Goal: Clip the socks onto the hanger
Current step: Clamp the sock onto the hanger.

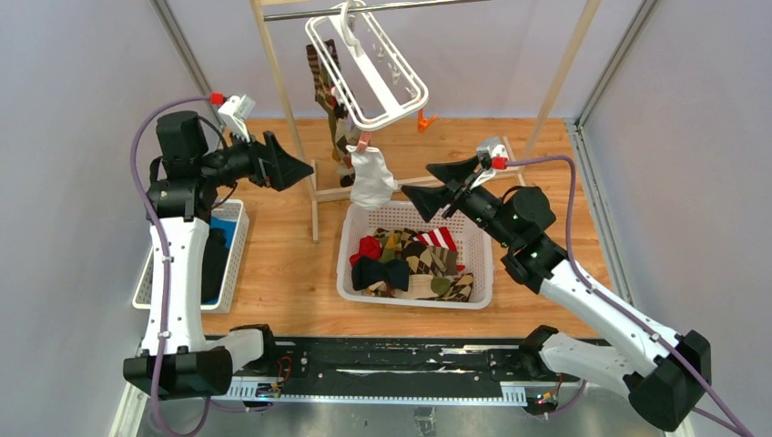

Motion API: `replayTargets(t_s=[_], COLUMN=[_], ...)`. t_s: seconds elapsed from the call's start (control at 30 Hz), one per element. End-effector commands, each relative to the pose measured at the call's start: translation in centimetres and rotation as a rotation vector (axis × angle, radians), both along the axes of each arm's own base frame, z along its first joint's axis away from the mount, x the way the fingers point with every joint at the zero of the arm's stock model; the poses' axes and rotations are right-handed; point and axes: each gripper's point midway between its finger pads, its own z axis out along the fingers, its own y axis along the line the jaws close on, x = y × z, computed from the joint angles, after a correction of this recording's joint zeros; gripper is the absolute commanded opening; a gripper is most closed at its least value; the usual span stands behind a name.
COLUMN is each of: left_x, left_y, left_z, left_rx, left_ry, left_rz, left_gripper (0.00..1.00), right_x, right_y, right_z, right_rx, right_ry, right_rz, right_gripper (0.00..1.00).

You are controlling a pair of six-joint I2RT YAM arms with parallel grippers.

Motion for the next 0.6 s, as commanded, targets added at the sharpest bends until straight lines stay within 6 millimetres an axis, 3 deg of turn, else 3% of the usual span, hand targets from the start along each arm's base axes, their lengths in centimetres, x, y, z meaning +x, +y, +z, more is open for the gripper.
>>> replayTargets(t_s=[0.0, 0.07, 0.23, 0.37, 0.5, 0.57], left_x=[2.1, 3.8, 7.0, 8.6, 10.0, 10.5], left_y=[4.7, 6.8, 10.7, 12.0, 12.5, 12.7], left_z=[-8.4, -11.4, -17.4, -20.4, -23.0, -24.2], left_rx=[0.247, 0.342, 0.468, 0.455, 0.402, 0.383], left_ry=[0.074, 0.057, 0.006, -0.051, -0.074, -0.075], left_rz=[0.153, 0.235, 0.415, 0.505, 0.575, 0.598], left_gripper=[1.00, 1.00, 1.00, 1.00, 1.00, 1.00], right_x=[5.9, 7.0, 6.9, 6.9, 6.7, 6.1], right_y=[-8.9, -15.1, -25.1, -31.1, -35.7, -37.6], right_z=[-8.8, -11.3, -14.1, -17.0, -20.9, -22.1], right_rx=[-0.207, -0.248, -0.327, -0.344, -0.208, -0.228], right_ry=[0.239, 0.298, 0.331, 0.415, 0.577, 0.576], right_rz=[-0.582, -0.892, -1.336, -1.520, -1.595, -1.660], right_gripper=[0.81, 0.81, 0.82, 0.83, 0.83, 0.84])
